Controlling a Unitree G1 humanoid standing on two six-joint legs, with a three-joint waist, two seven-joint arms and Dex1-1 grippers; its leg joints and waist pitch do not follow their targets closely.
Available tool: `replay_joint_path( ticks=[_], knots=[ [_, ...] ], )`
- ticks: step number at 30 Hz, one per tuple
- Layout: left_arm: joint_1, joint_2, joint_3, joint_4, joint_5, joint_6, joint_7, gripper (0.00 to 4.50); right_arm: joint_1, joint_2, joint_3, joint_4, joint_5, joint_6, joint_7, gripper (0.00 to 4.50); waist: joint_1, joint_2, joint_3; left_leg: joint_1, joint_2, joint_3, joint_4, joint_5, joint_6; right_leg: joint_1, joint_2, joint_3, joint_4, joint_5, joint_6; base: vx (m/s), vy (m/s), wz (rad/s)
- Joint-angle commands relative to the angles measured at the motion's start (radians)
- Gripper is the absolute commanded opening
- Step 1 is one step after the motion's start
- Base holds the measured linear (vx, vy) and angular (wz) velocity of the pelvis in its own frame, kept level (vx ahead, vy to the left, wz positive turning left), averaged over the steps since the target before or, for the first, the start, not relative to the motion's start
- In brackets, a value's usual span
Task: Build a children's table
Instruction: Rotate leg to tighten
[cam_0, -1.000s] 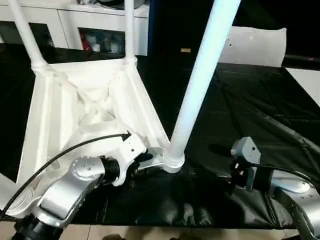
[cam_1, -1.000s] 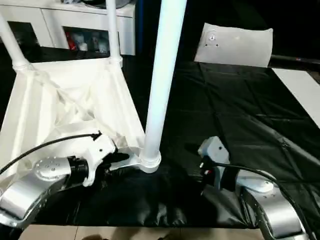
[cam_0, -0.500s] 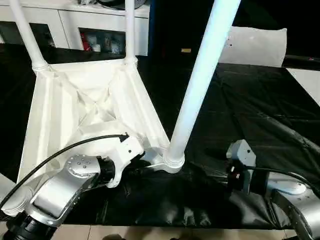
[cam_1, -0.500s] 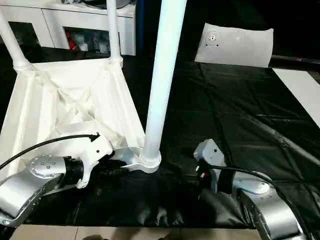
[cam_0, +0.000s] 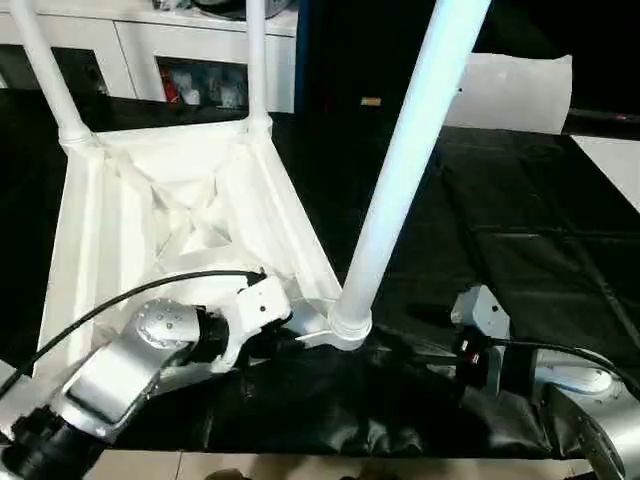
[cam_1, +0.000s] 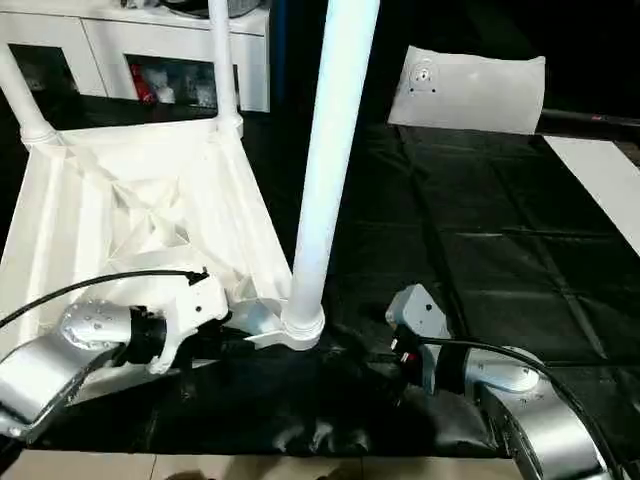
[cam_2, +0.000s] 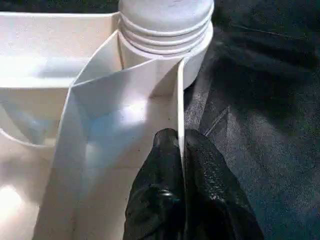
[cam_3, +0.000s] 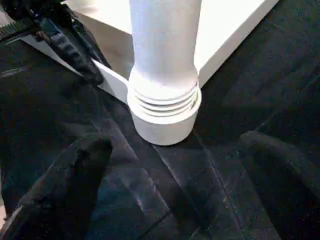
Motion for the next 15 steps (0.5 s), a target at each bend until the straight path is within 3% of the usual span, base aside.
replay_joint_path(
  ticks=[1, 2, 3, 4, 5, 7, 8, 12, 15],
  knots=[
    [-0.004, 0.019, -0.042, 0.056, 0.030, -0.061, -0.063, 0.06, -0.008, -0.006, 0.000, -0.009, -0.003, 0.002, -0.006, 4.50, 0.006, 0.015, -0.050, -0.007, 0.050, -0.017, -0.074, -0.135, 0.039, 0.043, -0.091, 0.057, -0.090, -0.233, -0.158, 0.000, 0.000, 0.00],
    [-0.033, 0.027, -0.062, 0.140, 0.063, -0.192, -0.107, 0.06, -0.013, 0.001, -0.003, -0.005, -0.002, -0.001, -0.009, 4.50, 0.007, 0.011, -0.048, -0.007, 0.051, -0.018, -0.076, -0.141, 0.040, 0.042, -0.091, 0.056, -0.094, -0.247, -0.155, 0.000, 0.000, 0.00],
    [-0.036, 0.028, -0.063, 0.147, 0.066, -0.203, -0.111, 0.06, -0.013, 0.002, -0.003, -0.004, -0.002, -0.001, -0.009, 4.50, 0.008, 0.010, -0.045, -0.008, 0.046, -0.017, -0.076, -0.151, 0.045, 0.040, -0.090, 0.057, -0.100, -0.276, -0.142, 0.000, 0.000, 0.00],
    [-0.055, 0.016, -0.058, 0.203, 0.065, -0.265, -0.135, 0.06, -0.017, 0.005, -0.002, -0.001, -0.005, -0.005, -0.011, 4.50, 0.011, 0.014, -0.050, -0.001, 0.051, -0.016, -0.075, -0.160, 0.036, 0.037, -0.093, 0.058, -0.096, -0.293, -0.137, 0.000, 0.000, 0.00],
    [-0.078, 0.004, -0.055, 0.258, 0.063, -0.333, -0.164, 0.06, -0.020, 0.008, -0.003, 0.003, -0.007, -0.011, -0.013, 4.50, 0.015, 0.013, -0.046, 0.000, 0.046, -0.015, -0.074, -0.162, 0.043, 0.033, -0.091, 0.058, -0.106, -0.317, -0.126, 0.000, 0.000, 0.00],
    [-0.108, -0.013, -0.050, 0.324, 0.062, -0.417, -0.194, 0.06, -0.025, 0.012, -0.002, 0.007, -0.011, -0.017, -0.018, 4.50, 0.025, 0.015, -0.052, 0.000, 0.049, -0.015, -0.077, -0.160, 0.031, 0.036, -0.094, 0.059, -0.101, -0.326, -0.117, 0.000, 0.000, 0.00],
    [-0.115, -0.016, -0.051, 0.339, 0.063, -0.439, -0.202, 0.06, -0.026, 0.014, -0.002, 0.008, -0.012, -0.018, -0.020, 4.50, 0.034, 0.022, -0.054, 0.003, 0.054, -0.016, -0.078, -0.162, 0.019, 0.034, -0.097, 0.059, -0.095, -0.304, -0.122, 0.000, 0.000, 0.00],
    [-0.145, -0.032, -0.046, 0.405, 0.072, -0.510, -0.207, 0.06, -0.029, 0.020, -0.002, 0.010, -0.015, -0.021, -0.028, 4.50, 0.036, 0.026, -0.061, -0.002, 0.056, -0.016, -0.077, -0.138, 0.012, 0.041, -0.098, 0.057, -0.081, -0.198, -0.153, 0.000, 0.000, 0.00],
    [-0.148, -0.076, 0.007, 0.424, 0.013, -0.474, -0.197, 0.06, -0.031, 0.024, 0.000, 0.012, -0.015, -0.018, -0.031, 4.50, 0.037, 0.019, -0.060, -0.003, 0.053, -0.011, -0.075, -0.135, 0.017, 0.042, -0.098, 0.056, -0.082, -0.186, -0.161, 0.000, 0.000, 0.00]
  ],
)
